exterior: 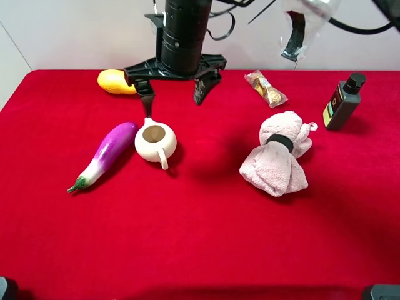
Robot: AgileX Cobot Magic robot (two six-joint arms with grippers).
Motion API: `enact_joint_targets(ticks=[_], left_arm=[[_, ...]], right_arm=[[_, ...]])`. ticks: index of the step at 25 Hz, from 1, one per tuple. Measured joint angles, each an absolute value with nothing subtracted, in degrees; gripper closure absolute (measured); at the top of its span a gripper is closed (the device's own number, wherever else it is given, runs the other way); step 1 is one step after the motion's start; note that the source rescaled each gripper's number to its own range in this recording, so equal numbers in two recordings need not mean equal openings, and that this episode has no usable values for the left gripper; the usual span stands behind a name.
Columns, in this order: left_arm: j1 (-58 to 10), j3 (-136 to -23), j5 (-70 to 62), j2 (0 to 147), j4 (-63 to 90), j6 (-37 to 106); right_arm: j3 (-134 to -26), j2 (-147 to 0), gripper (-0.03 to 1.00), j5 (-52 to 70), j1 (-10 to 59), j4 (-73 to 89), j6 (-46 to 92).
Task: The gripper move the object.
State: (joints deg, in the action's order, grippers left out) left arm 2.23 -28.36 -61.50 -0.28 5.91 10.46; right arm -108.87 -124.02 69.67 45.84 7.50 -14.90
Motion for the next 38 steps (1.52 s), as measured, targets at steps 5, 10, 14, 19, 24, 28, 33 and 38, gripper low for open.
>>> enact_joint_targets(ticks=[5,10,14,19,24,28,33,38], left_arm=[[2.23,-28.36,-61.50,-0.28,5.91,10.46],[2.23,-28.36,-61.50,-0.28,5.91,10.46],[2.23,-28.36,-61.50,-0.28,5.91,10.46],[2.23,-28.36,-61.50,-0.28,5.91,10.46],[2.23,-28.36,-61.50,-0.28,5.91,10.46],[2.23,-28.36,-61.50,-0.28,5.91,10.46],[2.23,-28.36,-61.50,-0.28,5.91,10.46],[2.23,-28.36,-61.50,-0.28,5.91,10.46]], right_arm=[[-108.87,-122.23,-0.03,69.69,47.58,6.63,-14.90],[-108.77,-119.80,-0.03,69.75,49.22,6.37,-14.90],[-107.87,-117.33,-0.03,69.76,50.11,6.25,-14.74],[-103.16,-113.10,-0.03,69.76,50.63,5.47,-14.48],[-96.64,-107.18,-0.03,69.76,50.63,4.31,-14.48],[-91.21,-101.78,-0.03,69.76,50.63,3.86,-14.48],[-85.30,-94.51,-0.03,69.81,50.63,3.26,-14.44],[-79.74,-87.00,-0.03,69.81,50.63,2.41,-14.31]])
